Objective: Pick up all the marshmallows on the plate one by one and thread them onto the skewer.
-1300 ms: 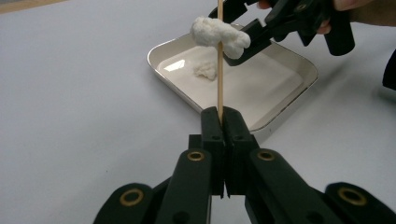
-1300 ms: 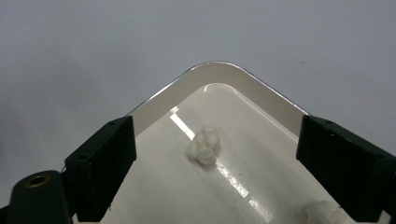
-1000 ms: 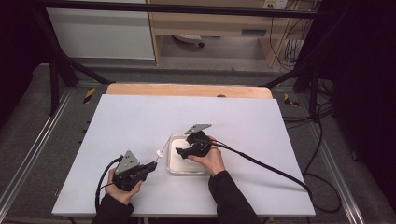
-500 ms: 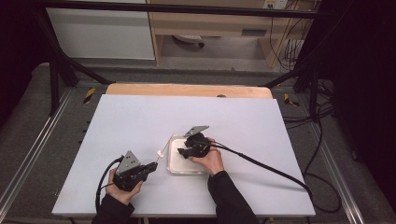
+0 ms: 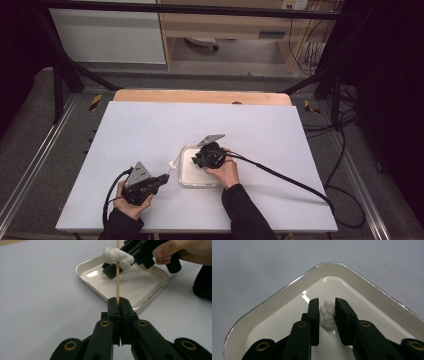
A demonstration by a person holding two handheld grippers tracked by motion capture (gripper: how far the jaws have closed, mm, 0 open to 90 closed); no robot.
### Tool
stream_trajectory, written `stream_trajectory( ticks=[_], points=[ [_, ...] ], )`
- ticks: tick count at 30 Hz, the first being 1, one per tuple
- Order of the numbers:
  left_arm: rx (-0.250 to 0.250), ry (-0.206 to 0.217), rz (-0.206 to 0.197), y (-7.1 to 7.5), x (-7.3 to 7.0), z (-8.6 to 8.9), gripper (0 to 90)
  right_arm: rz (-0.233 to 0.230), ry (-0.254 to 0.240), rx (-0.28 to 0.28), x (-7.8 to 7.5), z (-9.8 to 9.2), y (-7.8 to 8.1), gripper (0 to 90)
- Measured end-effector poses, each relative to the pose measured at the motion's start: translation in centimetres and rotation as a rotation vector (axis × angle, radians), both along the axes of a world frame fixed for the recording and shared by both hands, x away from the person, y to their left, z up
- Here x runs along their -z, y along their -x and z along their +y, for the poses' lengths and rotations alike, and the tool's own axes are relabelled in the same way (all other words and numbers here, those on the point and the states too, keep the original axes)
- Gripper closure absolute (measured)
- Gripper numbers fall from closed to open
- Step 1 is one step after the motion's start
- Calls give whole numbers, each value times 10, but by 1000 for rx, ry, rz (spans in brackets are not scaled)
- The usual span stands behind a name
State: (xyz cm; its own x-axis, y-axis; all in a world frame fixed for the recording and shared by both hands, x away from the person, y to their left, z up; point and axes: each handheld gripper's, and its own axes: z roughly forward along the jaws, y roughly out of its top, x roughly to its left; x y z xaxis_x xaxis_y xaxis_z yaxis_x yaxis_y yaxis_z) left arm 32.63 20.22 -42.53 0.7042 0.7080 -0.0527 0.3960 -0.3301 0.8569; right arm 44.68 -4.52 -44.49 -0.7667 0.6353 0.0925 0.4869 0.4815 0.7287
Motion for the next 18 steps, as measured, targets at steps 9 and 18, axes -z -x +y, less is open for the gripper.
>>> stream_trajectory(
  ticks=[9, 18],
  points=[
    [7, 1, -5, 1, 0, -1, 889, -4, -54, -12, -20, -9, 6, 766],
    [19, 1, -12, 3, 0, -4, 889, -21, -155, -20, -42, -29, 18, 774]
  ],
)
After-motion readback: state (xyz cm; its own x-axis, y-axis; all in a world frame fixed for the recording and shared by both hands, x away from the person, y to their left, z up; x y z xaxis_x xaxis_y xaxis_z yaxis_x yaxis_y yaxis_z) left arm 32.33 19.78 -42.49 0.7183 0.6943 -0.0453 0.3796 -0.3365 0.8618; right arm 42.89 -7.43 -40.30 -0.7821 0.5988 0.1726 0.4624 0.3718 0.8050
